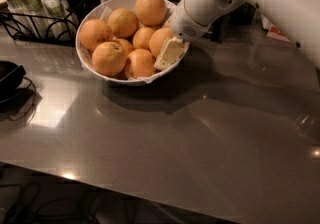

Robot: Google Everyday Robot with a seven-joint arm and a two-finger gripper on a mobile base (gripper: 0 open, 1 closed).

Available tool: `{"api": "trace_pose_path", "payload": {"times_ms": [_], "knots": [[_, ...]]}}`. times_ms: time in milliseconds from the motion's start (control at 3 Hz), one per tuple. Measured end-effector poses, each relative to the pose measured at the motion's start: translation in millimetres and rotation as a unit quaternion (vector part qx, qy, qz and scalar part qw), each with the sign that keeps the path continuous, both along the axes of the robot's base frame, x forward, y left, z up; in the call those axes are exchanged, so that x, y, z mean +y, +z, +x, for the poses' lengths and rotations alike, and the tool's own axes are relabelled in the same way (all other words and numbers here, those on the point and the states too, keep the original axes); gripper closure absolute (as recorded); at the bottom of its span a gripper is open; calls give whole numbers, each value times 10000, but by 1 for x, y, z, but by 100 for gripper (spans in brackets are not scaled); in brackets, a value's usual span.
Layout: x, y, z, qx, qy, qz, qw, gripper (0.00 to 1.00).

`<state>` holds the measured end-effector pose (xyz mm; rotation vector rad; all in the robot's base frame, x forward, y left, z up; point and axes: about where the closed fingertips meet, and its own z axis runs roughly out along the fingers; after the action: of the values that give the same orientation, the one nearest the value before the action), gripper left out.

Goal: Pick orange from white bowl

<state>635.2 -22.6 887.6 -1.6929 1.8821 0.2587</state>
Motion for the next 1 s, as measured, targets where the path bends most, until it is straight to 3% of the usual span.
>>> {"api": "trace_pose_path", "payload": {"times_ms": [333, 1000], "knots": [[0, 0, 1, 57, -1, -11, 10000, 35], [0, 0, 1, 91, -8, -6, 10000, 77]]}}
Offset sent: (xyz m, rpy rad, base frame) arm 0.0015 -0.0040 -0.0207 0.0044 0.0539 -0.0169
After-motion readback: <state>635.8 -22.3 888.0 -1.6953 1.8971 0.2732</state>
